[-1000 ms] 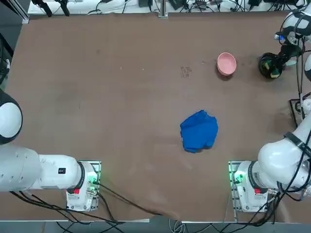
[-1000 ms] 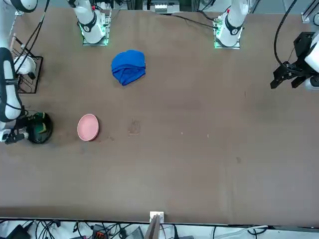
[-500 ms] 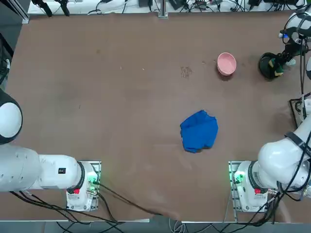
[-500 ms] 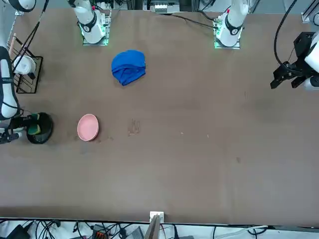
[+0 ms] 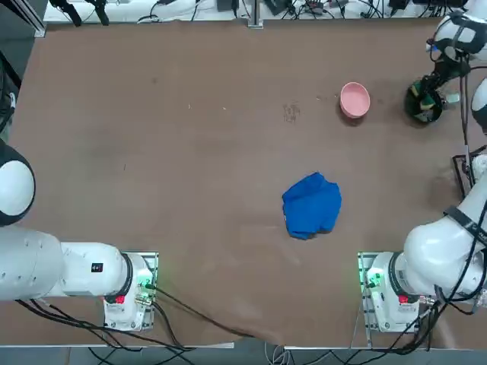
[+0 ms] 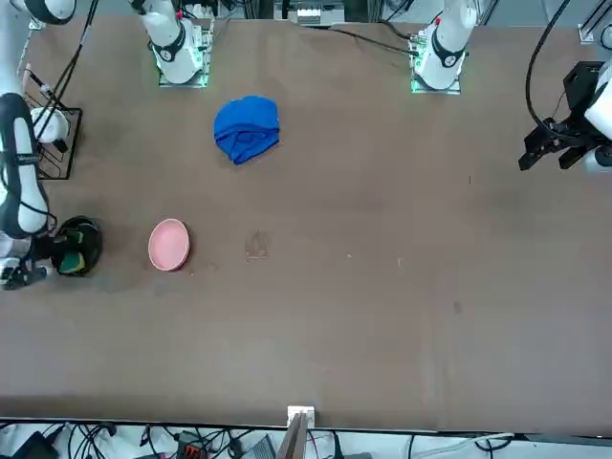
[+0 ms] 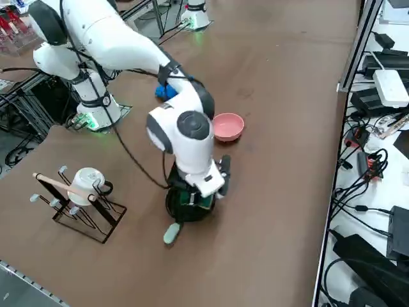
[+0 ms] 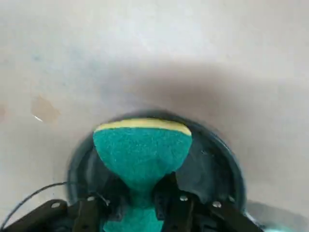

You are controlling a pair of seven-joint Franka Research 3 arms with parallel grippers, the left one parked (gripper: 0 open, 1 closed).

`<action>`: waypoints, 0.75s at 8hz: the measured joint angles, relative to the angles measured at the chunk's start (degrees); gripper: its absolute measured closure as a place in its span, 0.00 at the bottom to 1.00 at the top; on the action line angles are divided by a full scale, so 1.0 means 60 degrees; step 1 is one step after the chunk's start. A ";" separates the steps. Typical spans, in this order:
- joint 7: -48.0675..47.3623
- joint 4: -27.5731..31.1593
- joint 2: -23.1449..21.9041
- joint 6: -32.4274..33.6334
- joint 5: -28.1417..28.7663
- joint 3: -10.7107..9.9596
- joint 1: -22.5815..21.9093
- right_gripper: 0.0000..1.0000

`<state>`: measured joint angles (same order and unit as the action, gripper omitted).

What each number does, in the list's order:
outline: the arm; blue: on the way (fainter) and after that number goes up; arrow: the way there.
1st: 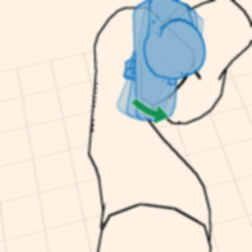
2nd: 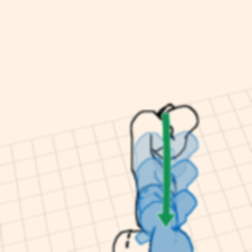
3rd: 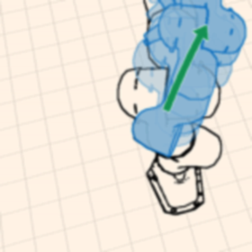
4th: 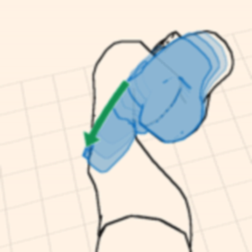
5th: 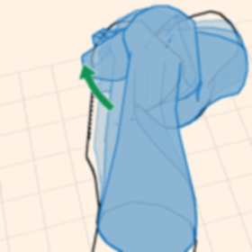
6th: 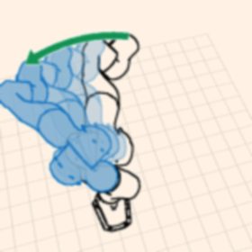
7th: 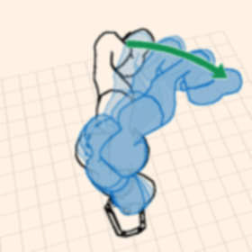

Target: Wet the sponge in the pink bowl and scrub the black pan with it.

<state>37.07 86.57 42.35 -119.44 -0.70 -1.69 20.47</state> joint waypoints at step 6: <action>-0.0175 0.0216 0.0007 0.0735 0.0001 -0.0050 -0.0285 0.69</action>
<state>36.02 87.86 42.39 -115.03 -0.69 -1.99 18.76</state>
